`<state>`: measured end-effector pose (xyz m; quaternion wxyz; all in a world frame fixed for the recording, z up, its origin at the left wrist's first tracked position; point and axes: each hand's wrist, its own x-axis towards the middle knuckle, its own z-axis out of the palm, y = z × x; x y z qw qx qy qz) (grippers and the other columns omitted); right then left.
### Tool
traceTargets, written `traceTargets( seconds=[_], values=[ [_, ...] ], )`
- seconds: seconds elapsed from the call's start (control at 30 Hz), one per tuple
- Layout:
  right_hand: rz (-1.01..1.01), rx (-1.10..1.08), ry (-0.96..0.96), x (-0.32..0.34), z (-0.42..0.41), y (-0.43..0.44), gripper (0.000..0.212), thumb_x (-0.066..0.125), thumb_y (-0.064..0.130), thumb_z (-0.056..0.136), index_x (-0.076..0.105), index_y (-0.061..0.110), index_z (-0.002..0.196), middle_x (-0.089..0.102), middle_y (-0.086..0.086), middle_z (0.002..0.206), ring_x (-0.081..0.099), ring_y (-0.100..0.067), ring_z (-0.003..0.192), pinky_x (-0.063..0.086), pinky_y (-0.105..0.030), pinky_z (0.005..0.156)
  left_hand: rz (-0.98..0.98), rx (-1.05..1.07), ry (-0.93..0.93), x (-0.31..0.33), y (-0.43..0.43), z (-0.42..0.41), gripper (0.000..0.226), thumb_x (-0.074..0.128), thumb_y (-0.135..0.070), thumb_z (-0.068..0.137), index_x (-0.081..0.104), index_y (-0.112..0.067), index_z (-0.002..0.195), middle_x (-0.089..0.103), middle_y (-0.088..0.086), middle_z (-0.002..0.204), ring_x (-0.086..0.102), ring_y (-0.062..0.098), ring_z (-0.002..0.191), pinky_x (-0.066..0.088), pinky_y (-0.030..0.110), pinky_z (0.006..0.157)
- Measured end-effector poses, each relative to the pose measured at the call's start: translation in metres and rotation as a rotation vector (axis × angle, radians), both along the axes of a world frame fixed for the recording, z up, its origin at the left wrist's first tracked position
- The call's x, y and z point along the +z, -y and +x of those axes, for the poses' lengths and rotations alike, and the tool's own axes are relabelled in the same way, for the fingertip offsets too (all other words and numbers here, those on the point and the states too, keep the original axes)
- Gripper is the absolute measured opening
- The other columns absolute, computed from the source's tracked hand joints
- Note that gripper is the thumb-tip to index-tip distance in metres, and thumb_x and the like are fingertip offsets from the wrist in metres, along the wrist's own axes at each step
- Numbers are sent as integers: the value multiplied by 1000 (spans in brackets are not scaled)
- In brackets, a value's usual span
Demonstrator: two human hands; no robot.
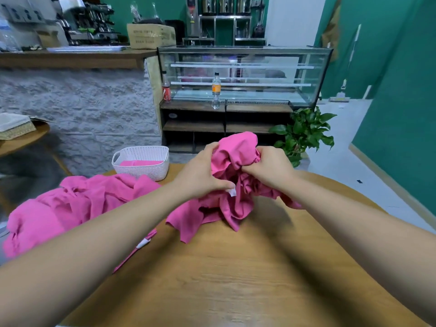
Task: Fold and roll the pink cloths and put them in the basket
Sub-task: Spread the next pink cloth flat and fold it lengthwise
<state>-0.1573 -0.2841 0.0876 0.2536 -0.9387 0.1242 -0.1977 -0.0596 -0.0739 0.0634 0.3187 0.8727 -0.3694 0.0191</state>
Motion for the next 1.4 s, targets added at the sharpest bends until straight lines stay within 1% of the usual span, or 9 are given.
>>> traceTargets(
  seconds=[0.1, 0.27, 0.37, 0.43, 0.67, 0.97, 1.1, 1.23, 1.4],
  values=[
    [-5, 80, -49, 4, -10, 6, 35, 81, 42, 74, 59, 17, 66, 63, -1, 61, 58, -17, 61, 43, -36, 56, -66, -120, -37, -2, 20, 1, 133, 100, -57, 54, 27, -30, 162, 46, -11, 155, 49, 7, 137, 41, 28, 111],
    [8, 189, -130, 11, -24, 23, 35, 87, 54, 74, 70, 26, 88, 73, 10, 81, 66, -7, 77, 55, -31, 71, -46, -75, -27, -5, 42, 6, 79, 95, -37, 69, 58, -27, 138, 72, -11, 117, 66, 12, 110, 42, 26, 79],
    [5, 231, -237, 15, -28, 39, 62, 92, 65, 61, 68, 33, 109, 75, 18, 98, 68, 0, 90, 55, -24, 80, -56, -59, 47, -1, 49, 16, 51, 86, -37, 77, 72, -16, 121, 75, 4, 115, 68, 25, 110, 36, 24, 75],
    [-98, 224, -235, 16, -25, 49, 53, 92, 54, 65, 67, 27, 103, 74, 14, 94, 68, -8, 85, 54, -26, 73, -63, -87, 78, 6, 54, 22, 52, 86, -34, 80, 72, -13, 126, 75, 9, 121, 67, 28, 114, 35, 22, 76],
    [-218, 38, 64, 69, 23, 81, 18, 74, 24, 76, 57, 17, 72, 66, 1, 70, 64, -27, 70, 49, -34, 59, -58, -84, 343, 82, 84, 60, 70, 54, -55, 81, 62, -20, 142, 74, 12, 125, 69, 39, 114, 52, 38, 85],
    [-451, -163, 475, 147, 54, 82, 19, 64, 30, 88, 61, 22, 104, 72, -9, 90, 63, -40, 85, 35, -36, 64, -360, 54, 440, 189, 106, 77, 38, 49, -16, 78, 65, -21, 112, 73, 0, 102, 68, 25, 94, 57, 43, 77],
    [-523, -133, 308, 119, 49, 82, 27, 63, 38, 85, 57, 24, 107, 72, -12, 89, 68, -42, 84, 51, -42, 66, -210, -12, 366, 151, 98, 85, 62, 60, -15, 85, 52, -38, 143, 73, 2, 125, 69, 25, 104, 57, 40, 84],
    [-461, -43, -24, 52, 30, 89, 40, 73, 58, 81, 56, 26, 98, 69, -1, 85, 69, -33, 83, 56, -38, 69, 176, -90, 283, 78, 78, 96, 91, 68, -12, 87, 27, -44, 161, 76, 12, 113, 71, 30, 84, 54, 32, 66],
    [-336, 99, -292, -26, -2, 99, 60, 85, 52, 79, 63, 31, 130, 61, 12, 85, 68, -22, 95, 54, -35, 75, 311, -274, 173, -5, 42, 89, 38, 73, -16, 85, 71, -25, 121, 71, 2, 117, 68, 27, 109, 49, 31, 90]
  ],
)
